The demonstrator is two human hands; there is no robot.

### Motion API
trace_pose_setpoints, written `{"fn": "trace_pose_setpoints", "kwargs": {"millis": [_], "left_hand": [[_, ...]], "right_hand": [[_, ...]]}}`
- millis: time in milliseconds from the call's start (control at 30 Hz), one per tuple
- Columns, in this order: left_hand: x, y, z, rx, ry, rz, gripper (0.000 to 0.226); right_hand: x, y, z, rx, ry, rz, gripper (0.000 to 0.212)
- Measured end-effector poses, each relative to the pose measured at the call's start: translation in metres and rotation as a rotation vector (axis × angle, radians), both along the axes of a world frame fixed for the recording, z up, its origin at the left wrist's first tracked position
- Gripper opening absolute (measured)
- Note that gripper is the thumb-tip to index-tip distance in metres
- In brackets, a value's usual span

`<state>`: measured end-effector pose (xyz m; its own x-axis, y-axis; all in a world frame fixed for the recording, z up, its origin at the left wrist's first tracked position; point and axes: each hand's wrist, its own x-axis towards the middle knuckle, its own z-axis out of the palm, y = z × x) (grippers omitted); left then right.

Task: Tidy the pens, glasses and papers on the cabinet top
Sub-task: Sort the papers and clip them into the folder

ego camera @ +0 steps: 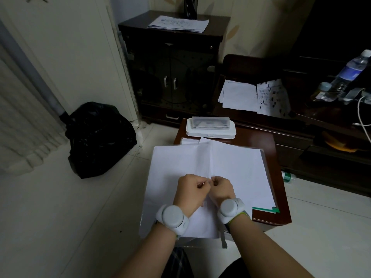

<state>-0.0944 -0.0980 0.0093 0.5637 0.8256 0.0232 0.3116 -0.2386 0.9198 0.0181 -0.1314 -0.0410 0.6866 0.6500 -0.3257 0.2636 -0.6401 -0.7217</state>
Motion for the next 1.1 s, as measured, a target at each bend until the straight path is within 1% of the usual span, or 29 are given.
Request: {"fn": "trace_pose_setpoints", "kwargs": {"millis": [67,167,233,300,367,433,567,700,767,867,967,1033,1100], "left_hand": [[0.0,0.0,0.0,0.0,-0.006,-0.005,0.055],[0.0,-0.001,0.002,0.003,-0.008,-0.01,0.056],[0.0,-0.001,0.004,0.012,-0.005,-0.016,0.056],[0.0,-0.001,0.004,0.019,0.005,-0.016,0.056],[-0.001,0.0,0.004,0.023,0.018,-0.017,0.057],[-0.003,0.001,0.002,0.014,0.03,-0.014,0.054],[-0.003,0.002,-0.003,0.005,0.02,0.008,0.031],[-0.001,0.003,-0.008,-0.012,0.019,0.012,0.033],[0.0,0.002,-0.009,-0.021,0.022,0.011,0.034],[0.001,0.002,-0.01,-0.023,0.028,0.013,0.035],[0.003,0.001,-0.011,-0.029,0.031,0.004,0.033],[0.003,0.001,-0.012,-0.018,0.041,0.007,0.033],[0.004,0.002,-0.014,-0.016,0.053,0.011,0.031]], "right_hand": [[-0.001,0.001,0.0,-0.01,0.003,0.011,0.03],[0.001,0.003,-0.002,-0.032,0.022,0.033,0.015],[0.002,0.004,-0.003,-0.043,0.026,0.05,0.01],[0.002,0.005,-0.002,-0.039,0.03,0.051,0.017],[0.002,0.005,0.002,-0.017,0.045,0.034,0.032],[0.002,0.006,0.007,-0.001,0.061,0.013,0.038],[0.015,0.0,0.017,0.02,0.045,0.002,0.027],[0.045,-0.016,0.023,0.015,-0.106,-0.129,0.022],[0.056,-0.024,0.023,-0.01,-0.184,-0.199,0.028],[0.059,-0.032,0.024,-0.099,-0.214,-0.305,0.052],[0.056,-0.036,0.023,-0.16,-0.198,-0.318,0.074],[0.053,-0.035,0.022,-0.169,-0.178,-0.305,0.08],[0.051,-0.035,0.02,-0.183,-0.176,-0.298,0.081]]}}
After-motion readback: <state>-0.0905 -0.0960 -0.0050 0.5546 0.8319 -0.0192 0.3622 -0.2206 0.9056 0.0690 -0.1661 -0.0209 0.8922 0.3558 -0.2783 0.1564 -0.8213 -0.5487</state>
